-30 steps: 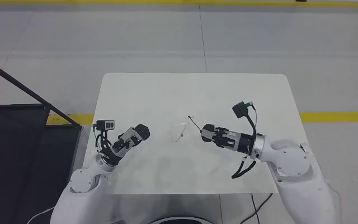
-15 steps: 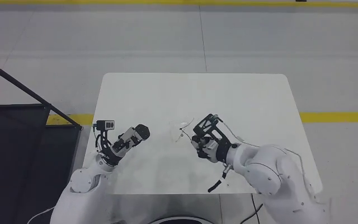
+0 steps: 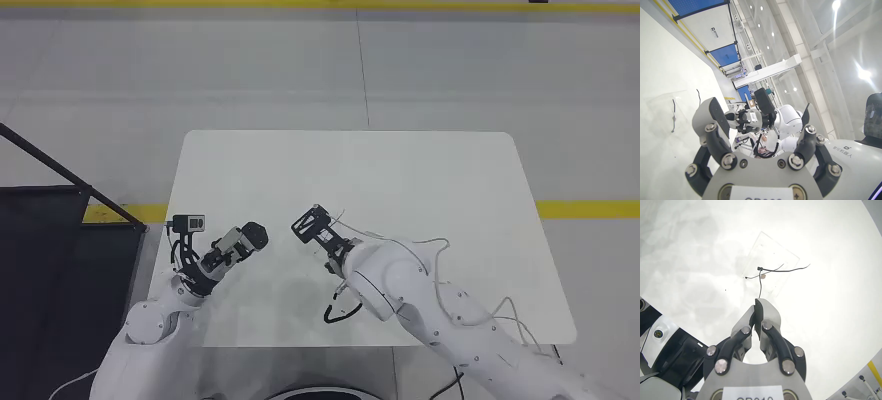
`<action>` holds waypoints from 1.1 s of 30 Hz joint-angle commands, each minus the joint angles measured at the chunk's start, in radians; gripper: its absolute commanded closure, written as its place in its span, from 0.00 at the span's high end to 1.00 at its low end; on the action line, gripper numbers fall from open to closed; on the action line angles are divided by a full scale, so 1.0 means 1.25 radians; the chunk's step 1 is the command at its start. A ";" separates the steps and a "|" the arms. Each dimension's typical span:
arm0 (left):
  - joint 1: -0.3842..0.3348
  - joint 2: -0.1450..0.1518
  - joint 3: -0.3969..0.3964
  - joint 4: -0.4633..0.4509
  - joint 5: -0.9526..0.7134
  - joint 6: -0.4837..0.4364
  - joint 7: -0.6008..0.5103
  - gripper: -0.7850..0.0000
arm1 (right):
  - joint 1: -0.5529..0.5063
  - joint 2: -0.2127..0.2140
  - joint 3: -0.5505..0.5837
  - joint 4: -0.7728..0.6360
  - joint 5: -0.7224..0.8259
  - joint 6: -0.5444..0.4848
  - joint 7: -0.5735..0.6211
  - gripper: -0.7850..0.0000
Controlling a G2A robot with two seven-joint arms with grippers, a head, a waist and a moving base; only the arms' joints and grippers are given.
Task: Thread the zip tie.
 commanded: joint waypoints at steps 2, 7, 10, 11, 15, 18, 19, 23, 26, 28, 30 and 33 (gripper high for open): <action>0.000 0.000 0.000 0.000 0.000 0.000 0.000 1.00 | 0.035 -0.022 -0.033 0.049 0.003 0.013 0.017 0.00; 0.000 0.000 0.000 0.000 0.000 0.000 0.000 1.00 | 0.069 -0.053 -0.063 0.106 0.014 0.030 0.031 0.00; 0.000 0.000 0.000 0.000 0.000 0.000 0.000 1.00 | 0.078 -0.063 -0.062 0.124 0.016 0.028 0.036 0.04; 0.000 0.000 0.000 0.000 0.000 0.000 0.000 1.00 | 0.078 -0.065 -0.061 0.127 0.014 0.028 0.037 0.11; 0.000 0.000 0.000 0.000 0.000 0.000 0.000 1.00 | 0.076 -0.072 -0.055 0.136 0.010 0.023 0.039 0.17; 0.000 0.000 0.000 0.000 0.000 0.000 0.000 1.00 | 0.072 -0.076 -0.049 0.139 0.006 0.017 0.039 0.18; 0.000 0.000 0.000 0.000 0.000 0.000 0.000 1.00 | 0.071 -0.077 -0.047 0.140 0.005 0.013 0.041 0.18; 0.000 0.000 0.000 0.000 0.000 0.000 0.000 1.00 | 0.064 -0.080 -0.037 0.139 -0.001 0.003 0.043 0.15; 0.000 0.000 0.000 0.000 0.000 0.000 0.000 1.00 | 0.058 -0.082 -0.030 0.136 -0.008 -0.004 0.042 0.14; 0.000 0.000 0.000 0.000 0.000 0.000 0.000 1.00 | 0.053 -0.084 -0.025 0.134 -0.012 -0.007 0.042 0.13; 0.000 0.000 0.000 0.000 0.000 0.000 0.000 1.00 | 0.048 -0.085 -0.021 0.128 -0.019 -0.007 0.039 0.14; 0.000 0.000 0.000 0.000 0.000 0.000 0.000 1.00 | 0.035 -0.087 -0.012 0.107 -0.033 0.005 0.032 0.23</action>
